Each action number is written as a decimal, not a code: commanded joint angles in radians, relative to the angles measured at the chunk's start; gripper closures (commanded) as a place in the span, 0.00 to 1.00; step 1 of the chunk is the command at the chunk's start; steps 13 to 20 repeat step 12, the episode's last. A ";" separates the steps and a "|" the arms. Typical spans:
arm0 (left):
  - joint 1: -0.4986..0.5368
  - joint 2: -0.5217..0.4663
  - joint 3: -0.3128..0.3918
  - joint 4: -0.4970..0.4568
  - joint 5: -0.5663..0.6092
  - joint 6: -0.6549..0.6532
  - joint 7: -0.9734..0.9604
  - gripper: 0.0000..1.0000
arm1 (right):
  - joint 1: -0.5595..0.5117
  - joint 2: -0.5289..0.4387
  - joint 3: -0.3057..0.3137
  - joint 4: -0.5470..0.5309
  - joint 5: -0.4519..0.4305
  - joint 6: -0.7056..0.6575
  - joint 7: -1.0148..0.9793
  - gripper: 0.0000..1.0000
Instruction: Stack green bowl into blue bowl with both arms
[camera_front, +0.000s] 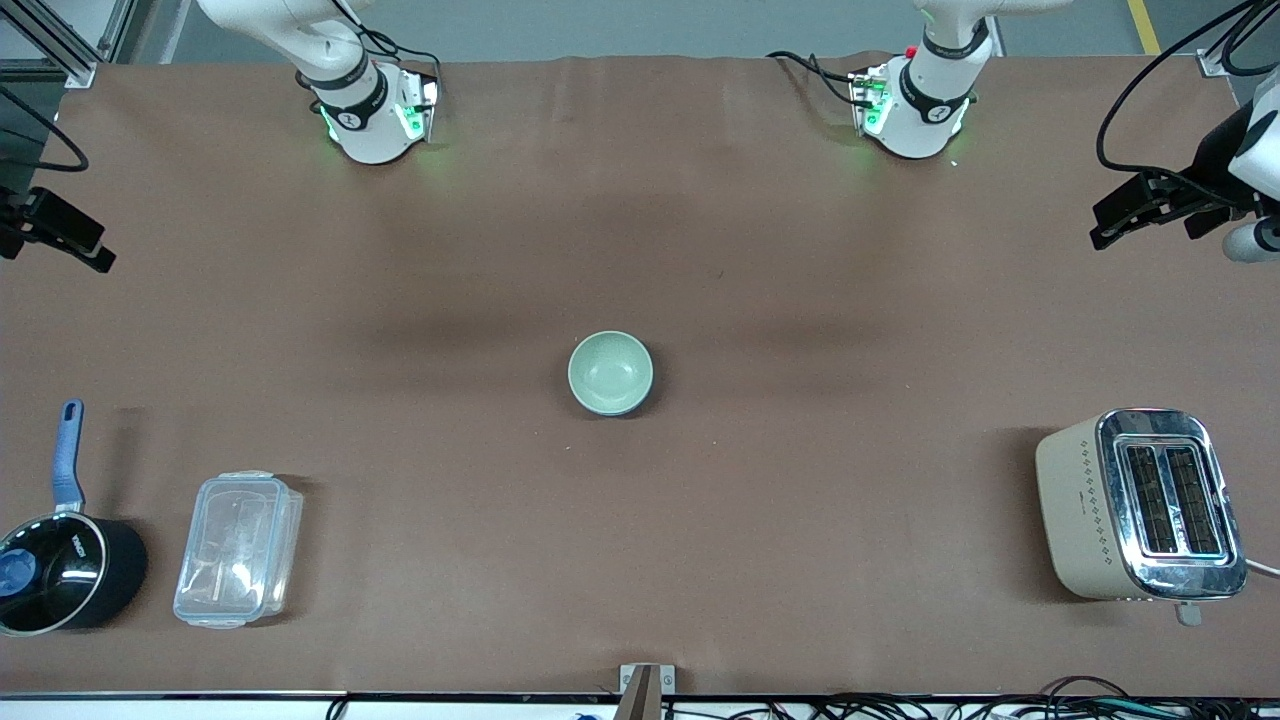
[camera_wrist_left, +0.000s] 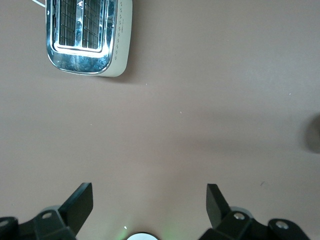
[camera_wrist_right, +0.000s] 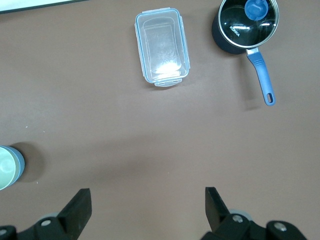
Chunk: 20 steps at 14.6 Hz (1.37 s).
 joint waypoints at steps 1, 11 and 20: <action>-0.004 0.003 -0.007 0.009 -0.001 -0.020 0.007 0.00 | -0.037 0.013 0.012 0.020 -0.007 -0.013 -0.057 0.00; 0.002 0.005 -0.056 0.006 -0.002 -0.024 -0.002 0.00 | -0.275 0.013 0.230 0.014 0.011 -0.015 -0.060 0.00; 0.002 0.005 -0.055 0.006 -0.002 -0.024 -0.002 0.00 | -0.293 0.013 0.244 0.014 0.011 -0.015 -0.060 0.00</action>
